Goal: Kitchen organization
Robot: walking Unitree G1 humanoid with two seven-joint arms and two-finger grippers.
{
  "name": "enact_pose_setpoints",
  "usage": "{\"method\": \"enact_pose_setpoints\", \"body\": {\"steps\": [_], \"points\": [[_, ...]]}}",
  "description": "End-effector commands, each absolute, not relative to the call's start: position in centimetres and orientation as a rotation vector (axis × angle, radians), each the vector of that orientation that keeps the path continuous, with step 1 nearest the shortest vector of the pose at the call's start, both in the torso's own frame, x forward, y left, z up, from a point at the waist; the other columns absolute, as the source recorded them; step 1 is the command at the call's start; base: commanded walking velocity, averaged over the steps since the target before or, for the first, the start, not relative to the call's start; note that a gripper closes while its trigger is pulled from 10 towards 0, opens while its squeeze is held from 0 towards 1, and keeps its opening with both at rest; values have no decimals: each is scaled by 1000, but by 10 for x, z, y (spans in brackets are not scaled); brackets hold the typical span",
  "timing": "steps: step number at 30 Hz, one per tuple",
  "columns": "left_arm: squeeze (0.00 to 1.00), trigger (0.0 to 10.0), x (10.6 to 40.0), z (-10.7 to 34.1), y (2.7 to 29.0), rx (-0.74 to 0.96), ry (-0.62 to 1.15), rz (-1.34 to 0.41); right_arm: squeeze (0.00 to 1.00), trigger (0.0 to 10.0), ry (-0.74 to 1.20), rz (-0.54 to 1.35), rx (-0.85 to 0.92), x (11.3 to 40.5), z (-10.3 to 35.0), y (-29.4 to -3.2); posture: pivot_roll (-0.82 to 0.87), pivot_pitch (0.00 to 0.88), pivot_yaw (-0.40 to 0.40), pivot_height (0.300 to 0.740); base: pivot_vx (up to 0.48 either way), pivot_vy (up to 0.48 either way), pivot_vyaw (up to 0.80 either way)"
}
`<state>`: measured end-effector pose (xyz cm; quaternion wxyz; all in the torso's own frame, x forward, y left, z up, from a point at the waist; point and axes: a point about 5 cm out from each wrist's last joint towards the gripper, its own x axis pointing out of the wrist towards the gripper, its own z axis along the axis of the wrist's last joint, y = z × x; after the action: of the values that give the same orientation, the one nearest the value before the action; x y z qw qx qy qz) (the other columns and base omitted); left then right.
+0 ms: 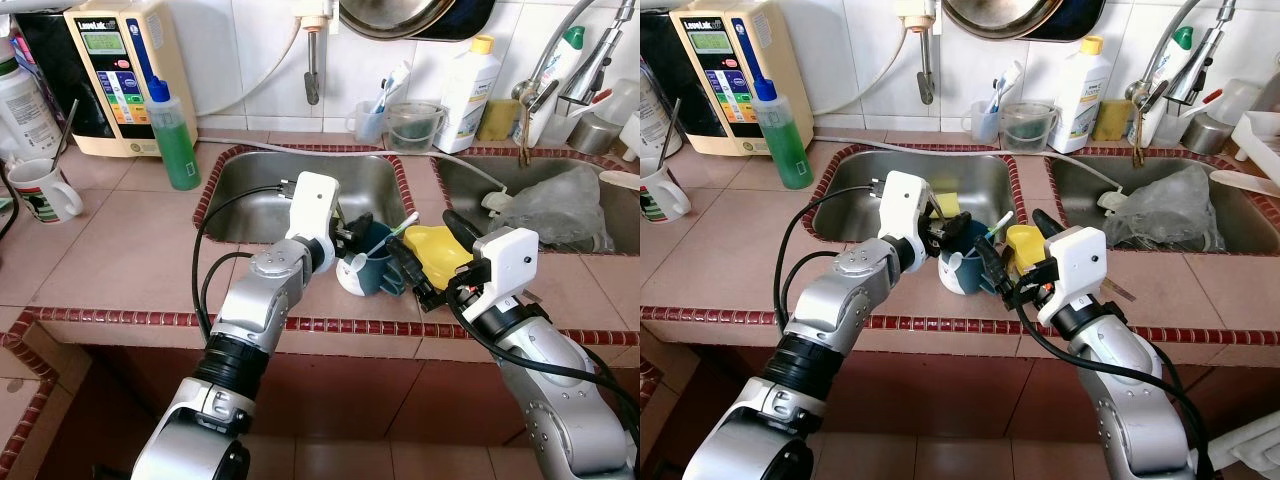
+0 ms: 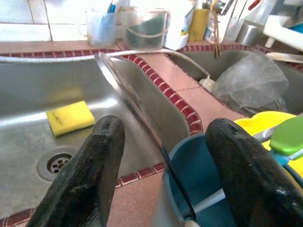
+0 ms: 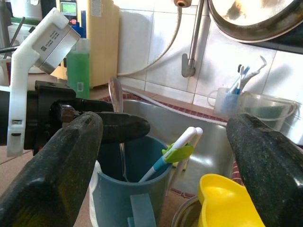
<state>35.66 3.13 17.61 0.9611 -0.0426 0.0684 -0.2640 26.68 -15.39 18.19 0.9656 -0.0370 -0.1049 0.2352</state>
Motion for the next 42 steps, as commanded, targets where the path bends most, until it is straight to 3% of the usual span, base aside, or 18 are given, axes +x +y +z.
{"method": "enact_pose_setpoints", "body": {"steps": [1,42], "points": [[0,0,359,181,31,-95,123,-527,0,10000,-235,474,-82,267,189,-154,-101,0,35,740,0,0,0],[0,0,361,183,31,-134,112,-534,0,10000,-234,469,-95,269,186,-152,-96,0,36,740,0,0,0]]}}
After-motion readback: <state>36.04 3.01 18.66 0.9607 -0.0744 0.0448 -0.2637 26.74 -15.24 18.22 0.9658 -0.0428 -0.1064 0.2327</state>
